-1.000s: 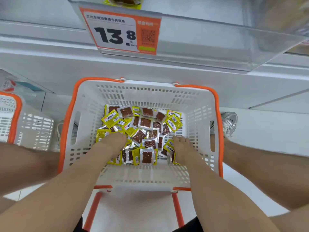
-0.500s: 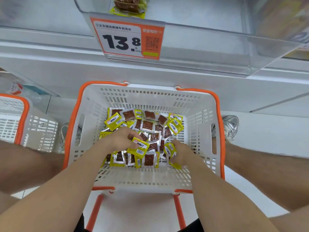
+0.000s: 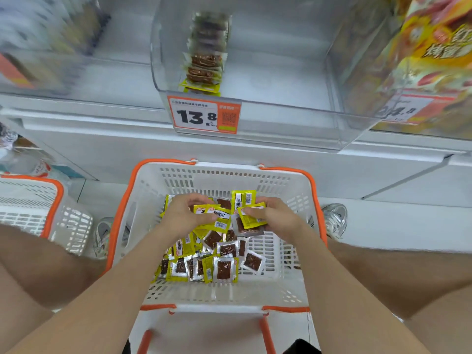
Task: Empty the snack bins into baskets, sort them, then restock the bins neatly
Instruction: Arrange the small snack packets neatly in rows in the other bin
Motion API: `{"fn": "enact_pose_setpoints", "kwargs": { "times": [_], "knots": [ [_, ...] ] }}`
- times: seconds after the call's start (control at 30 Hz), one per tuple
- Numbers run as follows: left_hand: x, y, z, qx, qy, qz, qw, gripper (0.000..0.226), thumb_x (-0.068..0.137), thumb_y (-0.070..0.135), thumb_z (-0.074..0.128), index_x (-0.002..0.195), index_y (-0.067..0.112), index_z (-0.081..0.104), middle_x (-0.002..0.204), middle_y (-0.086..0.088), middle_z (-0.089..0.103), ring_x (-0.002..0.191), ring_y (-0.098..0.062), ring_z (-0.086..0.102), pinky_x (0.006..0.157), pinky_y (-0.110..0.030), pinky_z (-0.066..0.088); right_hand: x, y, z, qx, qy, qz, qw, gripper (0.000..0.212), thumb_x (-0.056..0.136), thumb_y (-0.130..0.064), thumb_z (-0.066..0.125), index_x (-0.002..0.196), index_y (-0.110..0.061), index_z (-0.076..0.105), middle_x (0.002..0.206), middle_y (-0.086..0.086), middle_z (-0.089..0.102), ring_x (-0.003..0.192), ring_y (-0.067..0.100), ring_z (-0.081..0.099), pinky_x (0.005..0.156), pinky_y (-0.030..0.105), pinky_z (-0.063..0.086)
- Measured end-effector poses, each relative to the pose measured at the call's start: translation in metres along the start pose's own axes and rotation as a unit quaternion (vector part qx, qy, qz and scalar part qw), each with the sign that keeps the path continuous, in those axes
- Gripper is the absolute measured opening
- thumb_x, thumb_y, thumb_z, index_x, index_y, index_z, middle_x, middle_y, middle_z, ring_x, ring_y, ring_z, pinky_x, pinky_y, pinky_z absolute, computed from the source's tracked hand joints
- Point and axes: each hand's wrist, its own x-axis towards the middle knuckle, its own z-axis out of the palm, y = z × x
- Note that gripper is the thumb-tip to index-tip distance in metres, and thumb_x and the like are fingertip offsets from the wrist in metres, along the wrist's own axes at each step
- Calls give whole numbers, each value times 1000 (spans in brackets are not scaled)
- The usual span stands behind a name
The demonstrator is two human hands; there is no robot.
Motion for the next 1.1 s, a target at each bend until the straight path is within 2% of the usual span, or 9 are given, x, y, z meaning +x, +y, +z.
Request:
{"fn": "enact_pose_setpoints", "kwargs": {
  "times": [0.13,0.33,0.47,0.6,0.67,0.73,0.87,0.97,1.1],
  "knots": [
    [-9,30,-9,-35,14,26,999,32,77,16,93,101,33,81,109,13,77,107,-5,71,101,-38,56,-19,-42,-2,-72,-8,-25,997,16,96,-18,74,109,-10,78,100,16,79,90,34,75,82,50,62],
    [-29,80,-19,-91,-14,51,994,31,87,19,85,112,35,75,122,22,66,117,-1,62,91,-37,55,-42,-84,6,-83,54,-75,992,17,90,-29,82,98,-14,81,100,9,80,94,31,77,92,58,59],
    [-37,110,-17,-147,-67,-19,987,33,88,8,76,114,25,65,125,-14,65,107,-35,69,98,-56,54,-55,-104,16,-74,80,-43,993,20,86,-24,85,90,-9,73,92,7,77,82,24,76,75,41,65],
    [-51,133,-14,-134,-41,-11,990,26,100,1,60,114,22,54,118,-25,63,86,-30,61,74,-40,49,-66,-118,25,-39,65,7,997,33,83,-31,87,100,-13,64,101,18,77,91,40,76,63,32,45],
    [-61,136,-13,-135,-16,6,991,25,93,14,65,108,32,57,122,-30,63,88,-31,59,76,-45,46,-79,-123,33,-28,40,3,999,28,90,-30,82,101,-11,66,107,18,78,97,37,77,63,32,54],
    [-70,136,-14,-152,-3,19,988,21,93,20,65,106,34,59,123,-30,63,90,-34,62,81,-51,49,-89,-123,40,-9,35,-33,999,21,94,-27,78,98,-8,71,102,17,79,97,35,77,82,46,64],
    [-83,138,-23,-124,23,104,987,16,103,19,64,115,30,63,120,-12,68,100,-29,70,78,-46,55,-95,-115,40,12,1,-104,995,35,86,-38,84,111,-15,77,106,8,80,104,29,76,101,53,56],
    [-90,143,-26,-22,89,183,979,18,104,19,62,117,31,63,114,3,68,86,-1,64,75,-25,51,-94,-114,38,20,25,-111,993,82,62,-55,97,129,-21,63,115,11,76,97,28,78,87,50,63],
    [-99,155,-22,38,143,245,958,19,105,13,57,119,24,64,105,9,69,68,-2,63,58,-13,47,-97,-116,32,-129,166,-208,955,77,58,-75,87,117,-37,56,105,4,72,90,22,73,73,39,60]
  ]
}}
